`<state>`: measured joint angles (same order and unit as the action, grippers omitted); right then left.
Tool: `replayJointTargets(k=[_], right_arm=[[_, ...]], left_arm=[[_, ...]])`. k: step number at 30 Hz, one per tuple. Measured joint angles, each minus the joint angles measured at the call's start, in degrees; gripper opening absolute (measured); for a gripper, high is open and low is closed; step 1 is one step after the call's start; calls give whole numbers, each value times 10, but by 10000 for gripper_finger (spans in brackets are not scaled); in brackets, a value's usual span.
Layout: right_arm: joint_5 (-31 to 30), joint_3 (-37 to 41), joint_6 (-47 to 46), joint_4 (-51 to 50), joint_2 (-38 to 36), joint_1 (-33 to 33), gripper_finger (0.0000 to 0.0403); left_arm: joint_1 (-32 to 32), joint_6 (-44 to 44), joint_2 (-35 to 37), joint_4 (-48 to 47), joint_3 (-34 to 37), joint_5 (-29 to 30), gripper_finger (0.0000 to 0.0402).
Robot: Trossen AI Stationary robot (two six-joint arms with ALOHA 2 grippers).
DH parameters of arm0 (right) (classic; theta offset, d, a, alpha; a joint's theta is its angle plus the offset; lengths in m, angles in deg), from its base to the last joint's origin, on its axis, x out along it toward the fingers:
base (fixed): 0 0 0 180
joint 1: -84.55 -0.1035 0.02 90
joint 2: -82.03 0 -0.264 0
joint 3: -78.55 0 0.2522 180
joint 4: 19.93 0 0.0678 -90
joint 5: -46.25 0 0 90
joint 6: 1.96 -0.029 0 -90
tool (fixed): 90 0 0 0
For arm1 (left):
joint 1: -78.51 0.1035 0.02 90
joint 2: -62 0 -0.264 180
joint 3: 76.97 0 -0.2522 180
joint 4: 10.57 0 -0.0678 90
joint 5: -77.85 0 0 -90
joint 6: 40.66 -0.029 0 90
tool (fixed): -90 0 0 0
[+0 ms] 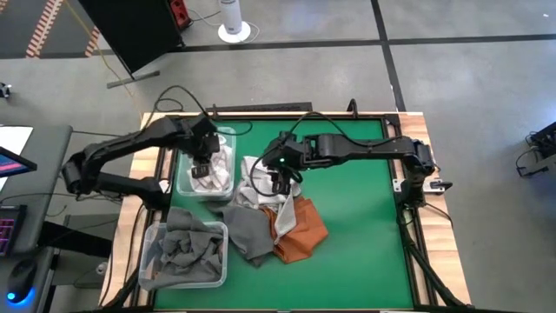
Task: Sort towels by color in basket
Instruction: Put the white patterned towel into the top transparent bin
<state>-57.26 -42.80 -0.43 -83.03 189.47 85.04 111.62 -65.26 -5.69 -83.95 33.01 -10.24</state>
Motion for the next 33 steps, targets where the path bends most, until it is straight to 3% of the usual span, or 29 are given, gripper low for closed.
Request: replayJointTargets(k=[5,12,16,20,27,33], right_arm=[[-5,0,0,-31,-32,4,264],[-8,0,-17,-54,-41,12,264],[-15,0,-16,-52,-41,7,264],[-16,0,-13,-46,-40,6,264],[-17,0,-14,-44,-40,4,265],[-19,0,-15,-58,-40,-2,265]], left_arm=[[-1,-21,7,-3,-9,-1,63],[-2,-21,-32,102,111,-23,63],[-2,-7,-62,108,126,-25,63],[-5,15,-63,40,72,-16,63],[-14,-2,-34,-124,-100,1,63],[-15,14,-34,-229,-198,38,63]])
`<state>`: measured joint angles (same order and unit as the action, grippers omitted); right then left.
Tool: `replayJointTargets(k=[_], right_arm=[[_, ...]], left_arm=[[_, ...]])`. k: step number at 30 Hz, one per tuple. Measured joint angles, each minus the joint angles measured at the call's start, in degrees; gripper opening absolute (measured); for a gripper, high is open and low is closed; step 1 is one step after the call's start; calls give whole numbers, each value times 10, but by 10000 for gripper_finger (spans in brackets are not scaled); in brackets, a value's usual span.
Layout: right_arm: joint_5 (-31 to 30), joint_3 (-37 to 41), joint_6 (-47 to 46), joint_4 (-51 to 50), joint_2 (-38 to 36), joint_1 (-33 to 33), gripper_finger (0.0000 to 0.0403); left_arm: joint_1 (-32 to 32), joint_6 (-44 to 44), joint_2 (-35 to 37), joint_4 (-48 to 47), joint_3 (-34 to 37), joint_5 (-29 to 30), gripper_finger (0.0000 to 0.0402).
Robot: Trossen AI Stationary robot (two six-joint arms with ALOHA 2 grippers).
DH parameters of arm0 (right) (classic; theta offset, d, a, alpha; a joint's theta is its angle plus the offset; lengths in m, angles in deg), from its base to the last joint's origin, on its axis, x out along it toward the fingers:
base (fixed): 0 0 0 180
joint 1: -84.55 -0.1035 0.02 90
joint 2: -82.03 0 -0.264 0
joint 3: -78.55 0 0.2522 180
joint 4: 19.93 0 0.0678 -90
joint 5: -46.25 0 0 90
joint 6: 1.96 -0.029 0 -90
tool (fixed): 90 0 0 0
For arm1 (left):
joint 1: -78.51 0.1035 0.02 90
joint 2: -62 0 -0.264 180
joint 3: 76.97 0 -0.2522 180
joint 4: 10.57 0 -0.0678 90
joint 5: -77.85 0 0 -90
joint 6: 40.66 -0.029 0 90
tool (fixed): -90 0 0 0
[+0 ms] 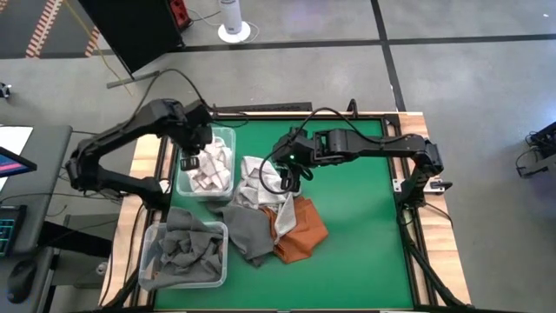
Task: Sort towels by color in basket
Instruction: Put the white patterned towel into the top transparent bin, then put the dark white towel into the top transparent bin
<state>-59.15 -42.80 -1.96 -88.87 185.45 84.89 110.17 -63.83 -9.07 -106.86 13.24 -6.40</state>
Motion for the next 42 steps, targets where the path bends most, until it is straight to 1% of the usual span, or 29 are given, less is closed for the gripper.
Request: replayJointTargets(k=[2,4,6,8,10,13,16,18,20,22,24,26,28,32,35,39,42], right_arm=[[-1,0,-2,-7,0,1,265],[-1,0,-4,-9,0,1,265],[-2,0,-5,-9,0,1,265],[-2,0,-6,-9,0,1,265],[-2,0,-10,-9,0,0,265],[-8,0,-15,-12,0,-9,265],[-33,0,-15,-27,0,-22,265],[-49,0,-17,-38,0,-30,265],[-57,0,-18,-36,0,-37,265],[-58,0,-17,-32,0,-41,265],[-58,0,-17,-25,0,-41,265],[-58,0,-17,-20,0,-40,265],[-58,0,-17,-18,0,-39,265],[-58,0,-17,-18,0,-35,265],[-58,0,-17,-18,0,-35,265],[-58,0,-15,-23,0,-36,265],[-58,0,-15,-40,0,-36,265]], left_arm=[[0,5,2,-5,-14,-1,63],[0,4,7,16,-15,-16,63],[0,5,9,60,-3,-40,63],[0,9,7,106,22,-45,63],[0,5,6,156,63,-44,63],[0,-2,7,237,144,-43,63],[0,-7,6,310,230,-44,63],[0,-10,7,358,282,-57,63],[0,-10,7,389,317,-70,63],[0,-8,8,390,329,-72,63],[0,-7,9,359,317,-70,63],[0,-7,13,317,286,-68,63],[0,-8,22,281,240,-65,63],[0,-25,38,233,133,-28,63],[0,-32,44,211,56,-13,63],[-6,-17,45,201,-15,-20,63],[-18,-3,45,212,-27,-60,63]])
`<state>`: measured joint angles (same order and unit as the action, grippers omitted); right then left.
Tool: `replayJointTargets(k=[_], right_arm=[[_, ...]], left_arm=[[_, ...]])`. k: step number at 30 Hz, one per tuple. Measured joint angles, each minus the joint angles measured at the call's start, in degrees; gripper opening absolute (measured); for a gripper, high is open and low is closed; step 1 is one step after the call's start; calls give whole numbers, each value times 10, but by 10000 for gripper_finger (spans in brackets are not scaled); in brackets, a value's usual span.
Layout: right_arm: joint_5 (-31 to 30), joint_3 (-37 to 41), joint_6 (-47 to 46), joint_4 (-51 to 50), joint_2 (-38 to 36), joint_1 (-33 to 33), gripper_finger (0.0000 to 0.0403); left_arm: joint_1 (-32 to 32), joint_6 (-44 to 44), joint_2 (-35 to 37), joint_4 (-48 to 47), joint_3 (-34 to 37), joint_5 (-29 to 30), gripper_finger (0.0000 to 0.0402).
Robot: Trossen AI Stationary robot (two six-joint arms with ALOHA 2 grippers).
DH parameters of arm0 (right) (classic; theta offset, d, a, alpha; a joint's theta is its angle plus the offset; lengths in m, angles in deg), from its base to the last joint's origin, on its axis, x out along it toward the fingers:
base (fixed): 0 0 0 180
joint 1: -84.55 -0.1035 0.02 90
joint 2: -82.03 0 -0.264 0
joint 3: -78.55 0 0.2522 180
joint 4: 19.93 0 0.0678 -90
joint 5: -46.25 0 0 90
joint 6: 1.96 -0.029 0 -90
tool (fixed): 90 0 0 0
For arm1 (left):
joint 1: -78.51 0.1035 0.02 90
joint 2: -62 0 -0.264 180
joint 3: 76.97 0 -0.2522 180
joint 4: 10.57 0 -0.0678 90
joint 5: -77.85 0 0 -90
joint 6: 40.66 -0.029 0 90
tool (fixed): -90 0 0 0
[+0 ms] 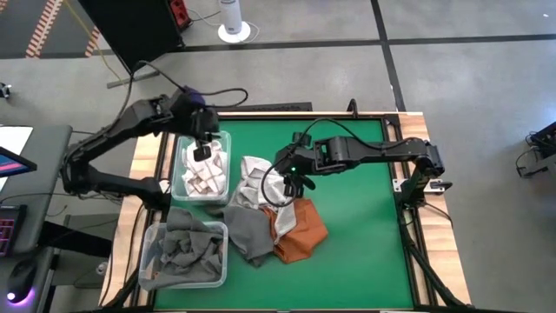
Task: Sort towels by color in basket
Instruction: Put the dark white towel into the top transparent bin
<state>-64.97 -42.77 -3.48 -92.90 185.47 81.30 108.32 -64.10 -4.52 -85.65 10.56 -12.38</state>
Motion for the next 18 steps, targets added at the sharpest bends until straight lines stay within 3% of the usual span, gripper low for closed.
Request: replayJointTargets(k=[3,10,13,18], right_arm=[[-1,17,-1,1,-3,0,265],[-30,134,-52,39,-74,0,265],[-30,206,-82,105,-119,-3,265],[-14,323,-103,259,-158,-39,265]], left_arm=[[-24,32,-1,28,14,-41,63],[-113,113,-1,108,32,-40,57],[-153,110,-1,115,31,-4,50],[-207,135,-1,42,32,10,42]])
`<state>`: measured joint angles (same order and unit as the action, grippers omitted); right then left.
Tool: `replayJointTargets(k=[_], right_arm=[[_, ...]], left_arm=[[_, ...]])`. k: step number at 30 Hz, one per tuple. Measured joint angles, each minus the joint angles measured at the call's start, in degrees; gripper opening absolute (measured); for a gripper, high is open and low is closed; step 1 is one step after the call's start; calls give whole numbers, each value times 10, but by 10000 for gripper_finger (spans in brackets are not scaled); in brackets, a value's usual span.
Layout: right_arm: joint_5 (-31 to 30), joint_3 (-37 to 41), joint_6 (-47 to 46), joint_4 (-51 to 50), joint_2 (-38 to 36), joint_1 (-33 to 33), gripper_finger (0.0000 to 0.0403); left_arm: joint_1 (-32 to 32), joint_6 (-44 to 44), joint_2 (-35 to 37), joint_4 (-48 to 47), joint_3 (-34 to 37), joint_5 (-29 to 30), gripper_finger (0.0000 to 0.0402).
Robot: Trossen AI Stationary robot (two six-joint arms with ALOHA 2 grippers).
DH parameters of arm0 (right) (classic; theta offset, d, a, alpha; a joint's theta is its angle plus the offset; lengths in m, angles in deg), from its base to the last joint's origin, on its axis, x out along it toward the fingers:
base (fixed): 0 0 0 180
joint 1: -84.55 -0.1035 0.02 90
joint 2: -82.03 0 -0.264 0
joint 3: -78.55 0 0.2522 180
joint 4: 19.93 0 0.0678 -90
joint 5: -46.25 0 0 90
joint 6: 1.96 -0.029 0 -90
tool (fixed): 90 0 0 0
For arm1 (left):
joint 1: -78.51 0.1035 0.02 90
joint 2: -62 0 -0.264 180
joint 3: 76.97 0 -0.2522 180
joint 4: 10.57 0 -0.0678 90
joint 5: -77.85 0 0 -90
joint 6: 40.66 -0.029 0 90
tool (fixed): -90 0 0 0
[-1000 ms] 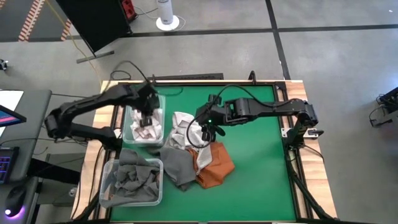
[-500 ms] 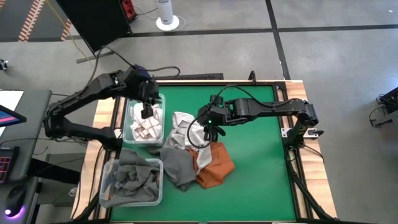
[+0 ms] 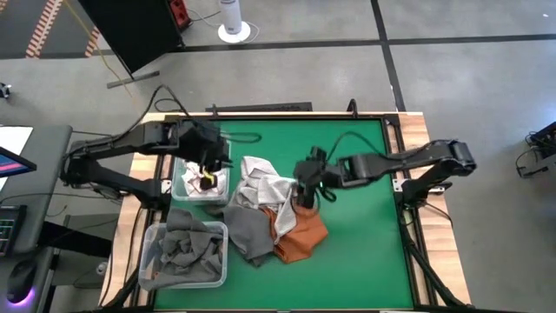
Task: Sort towels by color in basket
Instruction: Put the dark white towel into the top transparent bin
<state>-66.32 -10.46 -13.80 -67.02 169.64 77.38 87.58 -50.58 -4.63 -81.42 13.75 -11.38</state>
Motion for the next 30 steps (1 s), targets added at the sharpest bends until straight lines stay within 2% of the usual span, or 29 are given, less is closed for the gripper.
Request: replayJointTargets(k=[5,10,14,18,23,26,28,30], right_arm=[[-4,56,-3,62,27,-47,265],[-76,58,-39,44,62,-73,265],[-87,58,-92,25,72,-48,265],[-87,63,-83,42,96,-11,265],[-35,62,-30,124,155,27,265],[-17,63,-18,139,189,45,260],[15,63,-18,141,204,60,241],[58,62,-16,151,218,74,205]], left_arm=[[-58,9,-1,58,32,-1,41],[-79,31,-23,120,35,1,41],[-85,52,-42,124,35,3,41],[-98,56,-55,113,35,5,41],[-120,68,-56,103,35,34,41],[-126,70,-56,89,35,57,41],[-127,71,-56,75,35,66,41],[-127,72,-56,67,35,70,41]])
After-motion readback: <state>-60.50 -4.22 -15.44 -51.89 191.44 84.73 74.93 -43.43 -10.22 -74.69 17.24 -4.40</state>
